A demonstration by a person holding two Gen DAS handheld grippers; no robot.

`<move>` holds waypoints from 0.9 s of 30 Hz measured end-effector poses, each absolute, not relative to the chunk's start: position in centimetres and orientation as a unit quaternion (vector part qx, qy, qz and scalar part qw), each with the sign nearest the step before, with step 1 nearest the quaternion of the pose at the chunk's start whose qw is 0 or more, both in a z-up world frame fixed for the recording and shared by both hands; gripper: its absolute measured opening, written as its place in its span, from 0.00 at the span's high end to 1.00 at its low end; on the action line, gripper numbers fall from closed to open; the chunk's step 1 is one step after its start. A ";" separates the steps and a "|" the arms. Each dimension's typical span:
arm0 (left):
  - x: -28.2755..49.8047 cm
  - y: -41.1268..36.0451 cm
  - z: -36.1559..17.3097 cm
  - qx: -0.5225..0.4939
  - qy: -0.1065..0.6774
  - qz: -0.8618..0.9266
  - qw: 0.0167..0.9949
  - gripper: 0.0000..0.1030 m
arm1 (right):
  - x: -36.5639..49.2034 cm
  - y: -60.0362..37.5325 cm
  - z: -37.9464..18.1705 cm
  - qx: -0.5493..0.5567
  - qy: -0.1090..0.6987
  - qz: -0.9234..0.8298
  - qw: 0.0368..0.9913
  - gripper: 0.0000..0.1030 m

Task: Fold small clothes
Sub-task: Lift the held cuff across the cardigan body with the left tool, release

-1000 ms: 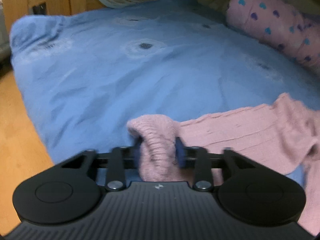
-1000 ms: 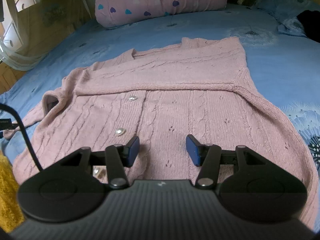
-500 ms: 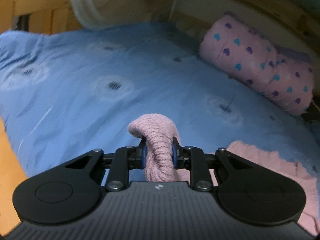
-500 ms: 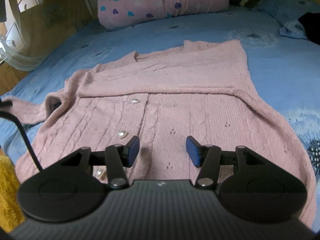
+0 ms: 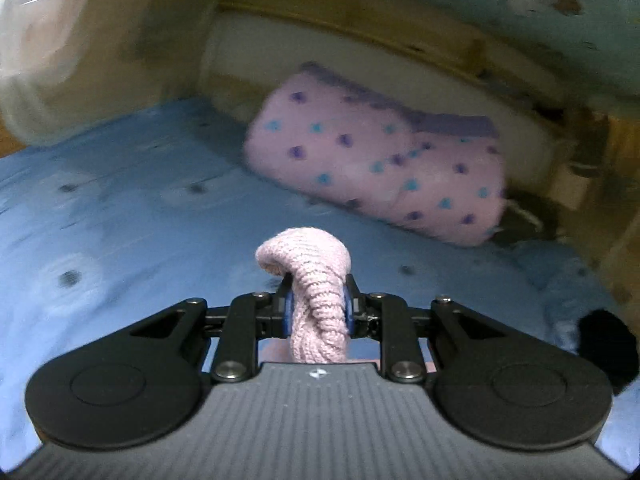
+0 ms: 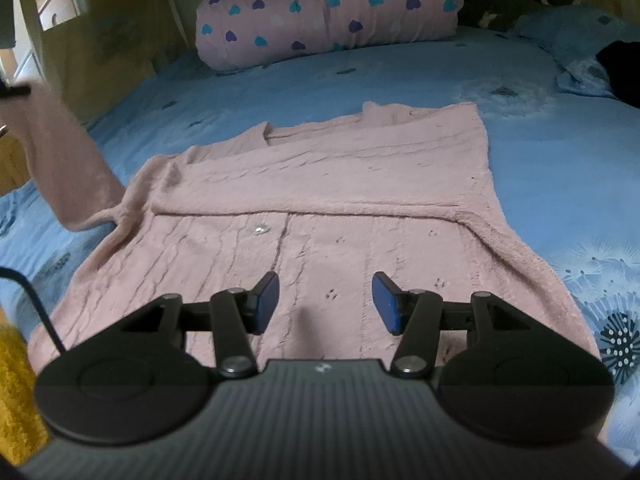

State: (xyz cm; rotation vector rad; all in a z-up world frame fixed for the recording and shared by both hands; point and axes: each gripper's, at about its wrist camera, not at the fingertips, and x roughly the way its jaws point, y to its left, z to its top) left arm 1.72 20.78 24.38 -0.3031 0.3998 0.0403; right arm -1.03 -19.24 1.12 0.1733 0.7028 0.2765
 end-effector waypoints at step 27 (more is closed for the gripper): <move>14.9 -7.8 9.9 -0.023 0.359 -0.141 0.922 0.74 | -0.3 -23.3 -0.5 0.164 0.325 0.116 0.924 0.47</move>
